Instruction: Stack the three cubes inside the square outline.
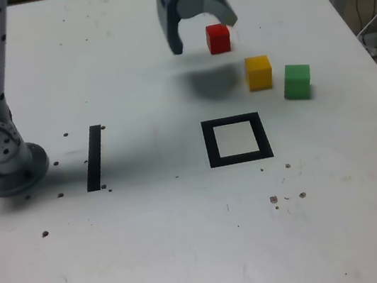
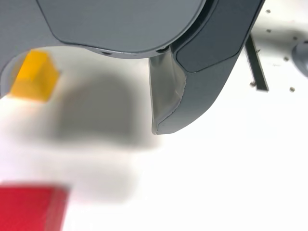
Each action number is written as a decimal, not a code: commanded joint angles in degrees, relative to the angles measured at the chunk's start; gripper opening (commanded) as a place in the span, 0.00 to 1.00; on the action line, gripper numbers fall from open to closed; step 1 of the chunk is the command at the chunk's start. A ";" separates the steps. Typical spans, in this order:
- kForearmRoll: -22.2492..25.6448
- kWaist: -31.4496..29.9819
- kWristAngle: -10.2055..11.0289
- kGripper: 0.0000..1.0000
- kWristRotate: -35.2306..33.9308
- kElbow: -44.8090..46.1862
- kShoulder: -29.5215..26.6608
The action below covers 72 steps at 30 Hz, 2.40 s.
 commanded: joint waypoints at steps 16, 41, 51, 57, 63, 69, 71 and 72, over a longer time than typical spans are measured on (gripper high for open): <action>1.36 6.38 -3.98 0.97 10.11 -11.95 11.99; 1.61 7.75 -4.11 0.28 12.43 -16.97 16.40; 2.64 7.75 -4.13 0.28 12.32 -17.15 16.19; 4.04 7.37 -3.57 0.28 12.23 -17.62 15.21; 5.69 5.72 -3.38 0.28 11.44 -17.39 12.51; 8.55 1.76 -3.82 0.28 9.16 -14.57 7.19; 9.25 -0.06 -4.18 0.28 8.07 -12.91 5.02; 9.46 -1.07 -4.32 0.28 7.49 -12.00 3.90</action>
